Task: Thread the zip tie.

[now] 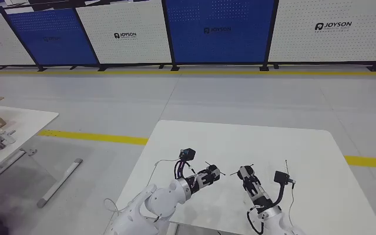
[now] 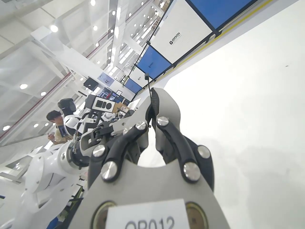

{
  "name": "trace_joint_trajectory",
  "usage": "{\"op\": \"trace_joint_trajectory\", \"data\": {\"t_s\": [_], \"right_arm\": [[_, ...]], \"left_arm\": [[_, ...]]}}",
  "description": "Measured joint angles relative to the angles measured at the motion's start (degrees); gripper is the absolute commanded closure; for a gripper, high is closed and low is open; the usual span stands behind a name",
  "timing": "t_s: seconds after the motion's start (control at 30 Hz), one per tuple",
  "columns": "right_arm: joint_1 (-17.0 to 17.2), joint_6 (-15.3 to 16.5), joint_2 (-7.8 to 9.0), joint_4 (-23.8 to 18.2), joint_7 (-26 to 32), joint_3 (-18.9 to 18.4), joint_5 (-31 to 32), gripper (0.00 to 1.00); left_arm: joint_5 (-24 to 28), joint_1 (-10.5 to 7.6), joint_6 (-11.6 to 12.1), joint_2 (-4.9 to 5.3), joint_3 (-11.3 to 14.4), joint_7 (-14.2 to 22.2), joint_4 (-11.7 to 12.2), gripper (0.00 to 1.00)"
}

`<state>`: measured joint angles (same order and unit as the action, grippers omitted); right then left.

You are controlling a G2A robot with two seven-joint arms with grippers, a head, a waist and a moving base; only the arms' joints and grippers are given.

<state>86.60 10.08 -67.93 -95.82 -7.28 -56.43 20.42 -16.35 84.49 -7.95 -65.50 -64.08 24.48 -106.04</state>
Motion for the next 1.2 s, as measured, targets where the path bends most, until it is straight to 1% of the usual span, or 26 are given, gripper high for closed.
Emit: {"op": "trace_joint_trajectory", "data": {"t_s": [0.07, 0.17, 0.5, 0.6, 0.7, 0.77, 0.97, 1.1, 1.2], "right_arm": [[-0.1, -0.1, -0.27, 0.5, 0.0, 0.6, 0.2, 1.00], [-0.3, -0.9, -0.43, 0.6, 0.9, 0.3, -1.6, 1.00], [-0.3, -0.9, -0.42, 0.5, 0.9, 0.3, -1.6, 1.00], [-0.3, -0.9, -0.42, 0.5, 0.9, 0.3, -1.6, 1.00], [-0.3, -0.9, -0.42, 0.5, 0.9, 0.3, -1.6, 1.00], [-0.3, -0.9, -0.42, 0.5, 0.9, 0.3, -1.6, 1.00], [-0.2, -1.0, -0.45, 0.6, 0.8, 0.2, -1.7, 1.00], [-0.2, -1.9, -0.82, 0.6, -0.2, -0.1, -2.9, 1.00], [-0.6, -3.2, -1.31, 1.1, -1.5, 0.7, -1.9, 1.00]], "left_arm": [[0.0, 0.00, 0.0, 0.00, 0.0, 0.0, 0.0, 1.00], [0.0, 0.00, 0.0, 0.00, 0.0, 0.0, 0.0, 1.00], [0.0, 0.00, 0.0, 0.00, 0.0, 0.0, 0.0, 1.00], [-1.1, -0.02, 0.2, -0.04, 0.4, -1.5, 0.3, 1.00], [-4.2, 0.00, -0.4, -0.05, 1.2, -3.4, 0.4, 1.00], [-5.1, 0.05, -0.9, -0.08, 1.5, -4.2, 0.5, 1.00], [-5.0, 0.05, -0.9, -0.10, 1.5, -4.3, 0.5, 1.00], [-5.0, 0.05, -0.9, -0.09, 1.5, -4.3, 0.5, 1.00], [-5.0, 0.05, -0.9, -0.09, 1.5, -4.3, 0.5, 1.00]]}}
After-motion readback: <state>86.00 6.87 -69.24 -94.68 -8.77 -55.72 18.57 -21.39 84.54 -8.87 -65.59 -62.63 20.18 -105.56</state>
